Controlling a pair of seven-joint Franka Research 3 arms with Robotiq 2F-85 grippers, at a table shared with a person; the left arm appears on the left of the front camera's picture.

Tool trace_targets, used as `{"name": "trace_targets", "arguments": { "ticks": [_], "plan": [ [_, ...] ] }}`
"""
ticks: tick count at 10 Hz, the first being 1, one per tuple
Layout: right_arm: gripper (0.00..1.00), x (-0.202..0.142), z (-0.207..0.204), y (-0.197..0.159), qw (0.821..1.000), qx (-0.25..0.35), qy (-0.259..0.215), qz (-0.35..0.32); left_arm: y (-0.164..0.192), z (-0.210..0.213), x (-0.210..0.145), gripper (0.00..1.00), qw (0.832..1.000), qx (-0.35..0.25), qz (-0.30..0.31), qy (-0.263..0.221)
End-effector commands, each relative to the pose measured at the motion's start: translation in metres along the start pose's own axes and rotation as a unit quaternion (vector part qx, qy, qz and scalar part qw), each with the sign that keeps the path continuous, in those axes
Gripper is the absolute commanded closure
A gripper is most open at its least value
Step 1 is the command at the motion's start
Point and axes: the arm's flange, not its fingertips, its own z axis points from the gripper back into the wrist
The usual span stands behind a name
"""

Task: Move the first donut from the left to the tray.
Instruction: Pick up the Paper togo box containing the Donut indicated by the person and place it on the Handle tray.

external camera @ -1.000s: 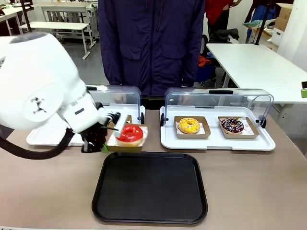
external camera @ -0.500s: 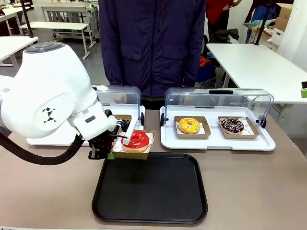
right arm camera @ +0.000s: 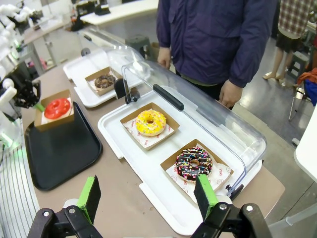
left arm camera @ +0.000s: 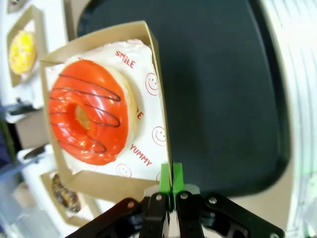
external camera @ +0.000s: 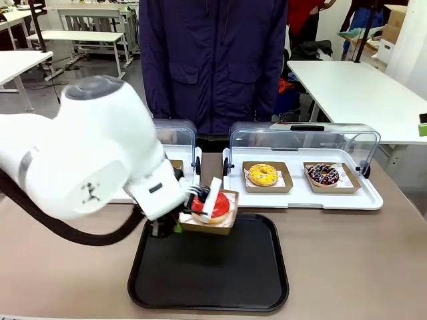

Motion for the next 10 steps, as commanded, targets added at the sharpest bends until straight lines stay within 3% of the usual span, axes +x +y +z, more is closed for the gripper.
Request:
{"name": "trace_targets", "arguments": {
  "ticks": [1, 4, 10],
  "plan": [
    [0.0, 0.001, -0.002, -0.002, 1.0, -0.001, -0.015, 0.012, -0.045, -0.02, 0.002, 0.98, 0.999, 0.021, 0.008, 0.025],
    [0.0, 0.001, -0.002, -0.002, 1.0, -0.001, -0.015, 0.012, -0.076, -0.032, 0.015, 0.98, 0.998, 0.036, 0.029, 0.039],
    [0.0, 0.001, -0.002, -0.002, 1.0, -0.001, -0.015, 0.012, -0.118, -0.038, -0.008, 0.98, 0.996, 0.008, 0.068, 0.053]
  ]
}}
